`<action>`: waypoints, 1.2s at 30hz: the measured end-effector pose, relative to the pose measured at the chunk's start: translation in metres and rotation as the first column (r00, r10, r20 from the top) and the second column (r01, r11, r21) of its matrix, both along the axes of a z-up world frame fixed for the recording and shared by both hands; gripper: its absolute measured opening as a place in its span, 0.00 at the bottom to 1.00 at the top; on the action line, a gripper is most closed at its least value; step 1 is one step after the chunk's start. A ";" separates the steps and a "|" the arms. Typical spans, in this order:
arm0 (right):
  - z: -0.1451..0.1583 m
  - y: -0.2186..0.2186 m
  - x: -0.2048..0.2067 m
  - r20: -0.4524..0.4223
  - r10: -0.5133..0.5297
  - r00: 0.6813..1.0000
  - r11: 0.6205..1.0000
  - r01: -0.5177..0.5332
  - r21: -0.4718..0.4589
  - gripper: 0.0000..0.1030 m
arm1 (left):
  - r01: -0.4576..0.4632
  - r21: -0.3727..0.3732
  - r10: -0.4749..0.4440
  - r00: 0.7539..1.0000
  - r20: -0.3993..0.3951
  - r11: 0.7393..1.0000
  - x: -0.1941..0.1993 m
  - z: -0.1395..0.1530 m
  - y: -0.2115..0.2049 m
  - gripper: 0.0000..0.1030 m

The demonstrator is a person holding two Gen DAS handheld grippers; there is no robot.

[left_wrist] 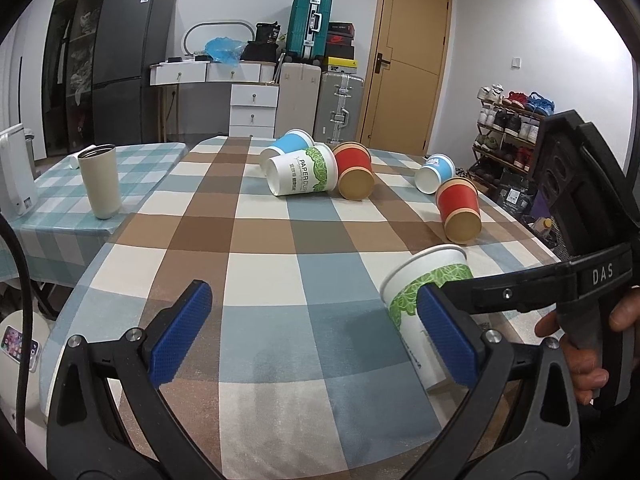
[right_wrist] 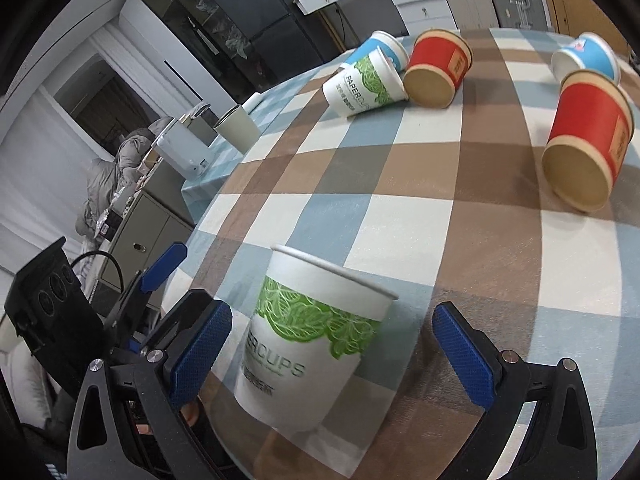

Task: Flip cup upright
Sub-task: 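Close the right gripper on the white cup held by the left gripper, then rotate the white cup upright with the right gripper, opening rim up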

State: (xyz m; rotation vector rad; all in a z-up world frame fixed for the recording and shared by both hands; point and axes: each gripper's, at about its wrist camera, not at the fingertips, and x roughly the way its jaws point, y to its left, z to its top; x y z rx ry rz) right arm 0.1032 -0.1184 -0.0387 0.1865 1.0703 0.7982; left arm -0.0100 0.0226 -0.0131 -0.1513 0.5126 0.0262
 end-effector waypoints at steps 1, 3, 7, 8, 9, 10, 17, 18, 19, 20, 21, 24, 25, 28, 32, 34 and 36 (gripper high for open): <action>-0.001 0.001 0.002 -0.011 -0.005 1.000 1.000 0.005 0.003 1.00 | -0.002 -0.002 0.002 1.000 0.001 1.000 0.000 0.000 0.001 0.99; -0.002 0.002 0.006 -0.033 -0.009 0.999 1.000 0.009 0.007 1.00 | -0.007 -0.005 0.007 1.000 0.000 1.000 0.000 -0.001 0.002 0.99; -0.007 0.004 0.015 -0.087 -0.003 0.996 1.000 0.005 0.026 0.97 | -0.012 -0.006 0.012 1.000 -0.002 1.000 0.001 -0.001 0.003 0.99; -0.008 0.004 0.016 -0.092 -0.001 0.996 1.000 0.004 0.024 0.95 | -0.012 -0.006 0.012 1.000 -0.003 1.000 0.002 -0.002 0.003 0.99; -0.008 0.004 0.017 -0.094 0.001 0.996 1.000 0.001 0.022 0.93 | -0.012 -0.005 0.012 1.000 -0.002 1.000 0.002 -0.002 0.003 0.99; -0.008 0.005 0.018 -0.094 0.004 0.996 1.000 -0.002 0.021 0.90 | -0.012 -0.005 0.012 1.000 -0.002 1.000 0.002 -0.002 0.003 0.99; -0.009 -0.001 0.023 -0.139 0.020 0.990 0.999 -0.016 0.033 0.73 | -0.011 -0.006 0.011 1.000 -0.002 1.000 0.002 -0.002 0.003 0.99; -0.009 -0.001 0.022 -0.136 0.020 0.990 0.999 -0.015 0.036 0.72 | -0.012 -0.006 0.012 1.000 -0.002 1.000 0.002 -0.002 0.003 0.99; -0.009 -0.001 0.022 -0.133 0.020 0.991 0.999 -0.016 0.038 0.72 | -0.011 -0.007 0.011 1.000 -0.003 1.000 0.002 -0.003 0.003 0.99; -0.008 -0.001 0.021 -0.129 0.021 0.991 0.999 -0.016 0.038 0.72 | -0.011 -0.006 0.011 1.000 -0.004 1.000 0.002 -0.003 0.003 0.99; -0.007 -0.002 0.020 -0.126 0.021 0.992 0.999 -0.016 0.038 0.72 | -0.011 -0.005 0.011 1.000 -0.004 1.000 0.002 -0.003 0.003 0.99; -0.004 -0.004 0.017 -0.099 0.018 0.995 0.999 -0.014 0.038 0.72 | -0.009 -0.004 0.009 1.000 -0.005 1.000 0.002 -0.004 0.002 0.99; -0.002 -0.005 0.016 -0.087 0.017 0.996 0.999 -0.013 0.040 0.71 | -0.009 -0.004 0.009 1.000 -0.004 1.000 0.002 -0.004 0.002 0.99; 0.007 -0.006 0.013 -0.009 0.001 1.000 1.000 -0.001 0.026 0.71 | -0.010 -0.006 0.010 1.000 -0.003 1.000 0.002 -0.004 0.002 0.99; 0.019 -0.008 0.004 0.118 -0.020 0.993 1.000 0.021 -0.006 0.71 | -0.016 -0.011 0.016 1.000 0.001 1.000 0.003 -0.005 0.002 0.99; 0.025 -0.006 -0.001 0.186 -0.030 0.982 0.999 0.037 -0.030 0.71 | -0.015 -0.013 0.015 1.000 0.000 1.000 0.003 -0.005 0.002 0.99; 0.030 -0.004 -0.004 0.251 -0.044 0.967 0.997 0.058 -0.048 0.71 | -0.014 -0.014 0.014 1.000 0.000 1.000 0.003 -0.005 0.002 0.99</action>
